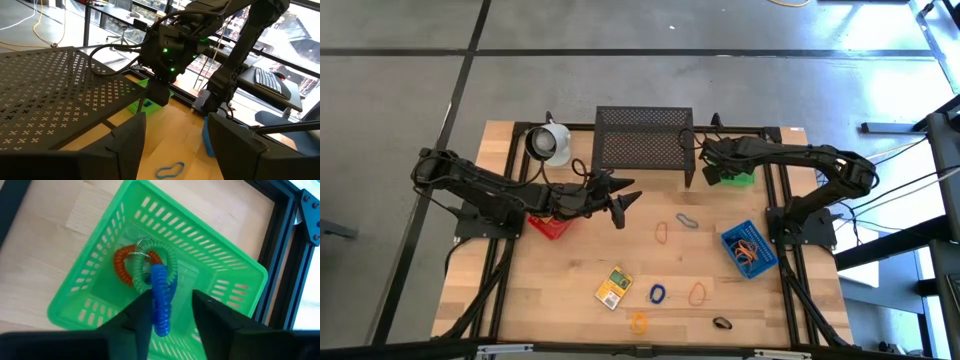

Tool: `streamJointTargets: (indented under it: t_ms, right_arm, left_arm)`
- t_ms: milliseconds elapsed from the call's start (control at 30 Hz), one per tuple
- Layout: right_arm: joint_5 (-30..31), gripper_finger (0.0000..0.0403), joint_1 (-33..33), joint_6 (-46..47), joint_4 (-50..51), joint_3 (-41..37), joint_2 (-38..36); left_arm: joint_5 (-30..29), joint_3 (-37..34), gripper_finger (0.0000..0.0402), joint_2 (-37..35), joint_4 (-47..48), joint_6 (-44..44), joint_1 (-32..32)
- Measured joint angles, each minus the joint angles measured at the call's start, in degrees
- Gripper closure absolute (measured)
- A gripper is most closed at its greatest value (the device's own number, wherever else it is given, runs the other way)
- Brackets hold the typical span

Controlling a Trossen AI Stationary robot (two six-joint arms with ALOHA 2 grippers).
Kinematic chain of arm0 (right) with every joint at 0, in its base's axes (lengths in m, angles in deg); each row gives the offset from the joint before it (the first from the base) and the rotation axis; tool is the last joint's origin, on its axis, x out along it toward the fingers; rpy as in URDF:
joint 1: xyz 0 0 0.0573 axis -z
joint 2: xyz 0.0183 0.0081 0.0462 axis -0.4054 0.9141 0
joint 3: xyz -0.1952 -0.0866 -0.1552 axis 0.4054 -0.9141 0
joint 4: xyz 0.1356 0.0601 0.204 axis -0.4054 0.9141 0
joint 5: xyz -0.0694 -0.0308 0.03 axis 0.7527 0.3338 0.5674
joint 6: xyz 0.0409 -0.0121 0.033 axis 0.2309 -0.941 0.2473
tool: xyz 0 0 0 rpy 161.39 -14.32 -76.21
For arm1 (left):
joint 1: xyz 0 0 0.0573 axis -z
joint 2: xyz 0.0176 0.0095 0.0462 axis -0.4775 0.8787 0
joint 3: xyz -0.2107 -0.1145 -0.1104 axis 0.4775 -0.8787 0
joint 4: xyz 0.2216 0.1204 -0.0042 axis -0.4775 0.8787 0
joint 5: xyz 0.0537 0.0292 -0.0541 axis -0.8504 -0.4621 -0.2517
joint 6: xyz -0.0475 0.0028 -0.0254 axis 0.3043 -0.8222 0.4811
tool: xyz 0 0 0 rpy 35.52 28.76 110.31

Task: Pick & Place Office Desk Supplies
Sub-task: Put the blue spring keychain into the green bin, then put the blue rubber band into the blue bin

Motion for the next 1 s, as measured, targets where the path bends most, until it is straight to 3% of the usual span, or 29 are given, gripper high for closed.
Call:
streamJointTargets:
  t_ms: [200,367,700,1000]
  right_arm:
    - [-1.31,0.0202,-0.06,-0.05,4.25,0.00,-1.57]
    - [-1.27,0.0180,-0.79,0.05,9.12,0.00,-6.76]
    - [-3.55,0.0204,-5.78,6.78,8.72,-0.02,-20.84]
    - [-3.93,0.0240,-19.26,11.70,-0.41,-0.02,-27.30]
  left_arm:
    - [0.00,0.00,0.0194,0.00,0.00,0.00,0.00]
    - [0.00,0.00,0.0194,0.00,0.00,0.00,0.00]
    - [0.58,0.00,0.0194,-0.03,0.22,-0.02,0.00]
    - [11.44,0.00,0.0194,-0.07,15.12,1.57,1.07]
